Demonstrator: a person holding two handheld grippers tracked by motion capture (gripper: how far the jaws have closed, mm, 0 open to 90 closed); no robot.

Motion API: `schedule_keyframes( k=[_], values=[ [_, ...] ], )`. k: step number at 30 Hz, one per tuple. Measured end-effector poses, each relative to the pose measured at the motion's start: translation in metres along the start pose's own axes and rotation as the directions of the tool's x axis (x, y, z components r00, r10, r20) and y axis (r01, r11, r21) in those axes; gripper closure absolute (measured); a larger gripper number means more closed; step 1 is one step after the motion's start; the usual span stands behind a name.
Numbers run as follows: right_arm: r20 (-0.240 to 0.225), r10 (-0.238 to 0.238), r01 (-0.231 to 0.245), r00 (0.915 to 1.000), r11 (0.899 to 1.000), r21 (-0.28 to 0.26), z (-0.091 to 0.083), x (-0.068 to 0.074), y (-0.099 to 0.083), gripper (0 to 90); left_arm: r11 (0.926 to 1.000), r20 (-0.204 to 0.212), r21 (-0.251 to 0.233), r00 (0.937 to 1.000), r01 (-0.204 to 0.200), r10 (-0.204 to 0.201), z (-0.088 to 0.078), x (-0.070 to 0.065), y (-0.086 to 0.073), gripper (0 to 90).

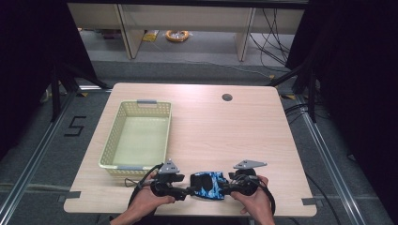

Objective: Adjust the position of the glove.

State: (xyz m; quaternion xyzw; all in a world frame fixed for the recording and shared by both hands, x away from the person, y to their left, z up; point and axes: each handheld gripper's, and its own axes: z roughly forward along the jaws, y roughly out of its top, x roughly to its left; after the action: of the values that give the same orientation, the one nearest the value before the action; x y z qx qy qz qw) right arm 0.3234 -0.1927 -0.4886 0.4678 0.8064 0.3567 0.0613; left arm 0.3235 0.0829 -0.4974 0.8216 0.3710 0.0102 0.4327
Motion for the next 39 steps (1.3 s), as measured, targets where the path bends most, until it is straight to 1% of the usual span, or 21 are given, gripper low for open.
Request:
schedule_keyframes(
  k=[6,7,8,11,12,13,14,15,16,17,21,22,24,26,28,29,30,31,34,35,39],
  values=[
    [-0.003,-0.035,0.035,0.9994,0.999,0.022,0.009,-0.001,0.002,41.3,0.9958,0.014,0.004,0.9957,0.092,-0.092,0.008,0.002,0.002,31.7],
    [0.017,0.016,-0.017,0.9997,0.998,0.058,0.009,0.002,0.002,41.7,0.9954,0.010,0.007,0.9954,0.096,-0.096,0.009,0.002,0.003,31.6],
    [0.017,0.016,-0.016,0.9997,0.999,0.047,0.012,0.002,0.001,42.1,0.9935,0.010,-0.002,0.9935,0.114,-0.114,0.011,0.001,0.003,31.2],
    [0.019,-0.005,0.003,0.9998,0.997,0.076,0.016,0.002,0.000,43.2,0.9894,0.046,0.029,0.9886,0.142,-0.143,0.016,-0.001,0.003,30.3],
    [0.015,-0.012,0.011,0.9998,0.996,0.090,0.015,0.002,0.001,43.7,0.9906,0.036,0.033,0.9903,0.133,-0.134,0.018,-0.002,0.003,30.3],
    [0.032,-0.025,0.023,0.9992,0.997,0.073,0.016,0.004,0.000,44.5,0.9912,0.033,0.037,0.9911,0.127,-0.129,0.019,-0.003,0.003,30.4],
    [0.027,-0.049,0.047,0.9985,0.998,0.051,0.018,0.003,0.000,44.8,0.9909,0.024,0.037,0.9912,0.129,-0.130,0.021,-0.004,0.003,30.5],
    [0.044,-0.092,0.089,0.9948,0.994,0.069,0.016,0.003,0.001,45.3,0.9919,0.028,0.046,0.9924,0.119,-0.120,0.023,-0.003,0.003,30.5],
    [0.042,-0.065,0.062,0.9970,0.996,0.057,0.018,0.006,-0.001,47.2,0.9913,0.004,0.051,0.9926,0.121,-0.122,0.024,-0.004,0.002,30.6],
    [0.036,-0.074,0.070,0.9966,0.994,0.085,0.016,0.007,0.000,49.3,0.9925,0.014,0.048,0.9935,0.112,-0.113,0.025,-0.004,0.001,30.5],
    [0.010,-0.059,0.059,0.9982,0.997,0.059,0.016,0.007,-0.002,57.3,0.9944,-0.004,0.044,0.9954,0.096,-0.096,0.026,-0.007,0.001,31.0],
    [0.008,-0.075,0.074,0.9972,0.996,0.042,0.017,0.005,-0.003,59.8,0.9956,-0.013,0.044,0.9965,0.083,-0.082,0.025,-0.008,0.000,31.3],
    [-0.013,-0.036,0.037,0.9993,0.998,0.049,0.016,0.005,-0.004,67.4,0.9959,-0.020,0.047,0.9968,0.078,-0.077,0.025,-0.010,-0.001,32.6],
    [-0.023,0.002,0.000,0.9997,0.996,0.086,0.015,0.006,-0.005,72.9,0.9963,-0.006,0.031,0.9968,0.080,-0.080,0.026,-0.010,-0.003,36.4],
    [-0.038,-0.012,0.015,0.9992,0.996,0.088,0.015,0.005,-0.006,76.7,0.9977,-0.001,0.016,0.9978,0.066,-0.066,0.026,-0.009,-0.005,43.1],
    [-0.028,-0.014,0.016,0.9995,0.997,0.072,0.016,0.006,-0.006,77.8,0.9978,-0.003,0.009,0.9978,0.066,-0.066,0.026,-0.009,-0.006,47.5],
    [-0.046,-0.052,0.053,0.9976,0.998,0.018,0.019,0.005,-0.007,78.4,0.9981,-0.008,0.004,0.9981,0.062,-0.062,0.026,-0.009,-0.007,51.7],
    [-0.043,-0.049,0.050,0.9979,0.998,0.034,0.017,0.006,-0.007,78.6,0.9980,-0.008,0.001,0.9979,0.064,-0.064,0.026,-0.009,-0.008,54.5],
    [-0.049,-0.071,0.071,0.9963,0.997,0.009,0.020,0.006,-0.008,78.9,0.9958,-0.001,-0.018,0.9960,0.089,-0.089,0.026,-0.007,-0.010,62.9],
    [-0.046,-0.054,0.055,0.9975,0.998,0.013,0.019,0.006,-0.008,79.0,0.9947,0.006,-0.016,0.9948,0.102,-0.102,0.025,-0.006,-0.010,65.5],
    [-0.047,-0.057,0.057,0.9972,0.998,0.008,0.019,0.006,-0.009,79.1,0.9972,-0.006,-0.035,0.9978,0.066,-0.066,0.024,-0.010,-0.011,71.0]
  ],
)
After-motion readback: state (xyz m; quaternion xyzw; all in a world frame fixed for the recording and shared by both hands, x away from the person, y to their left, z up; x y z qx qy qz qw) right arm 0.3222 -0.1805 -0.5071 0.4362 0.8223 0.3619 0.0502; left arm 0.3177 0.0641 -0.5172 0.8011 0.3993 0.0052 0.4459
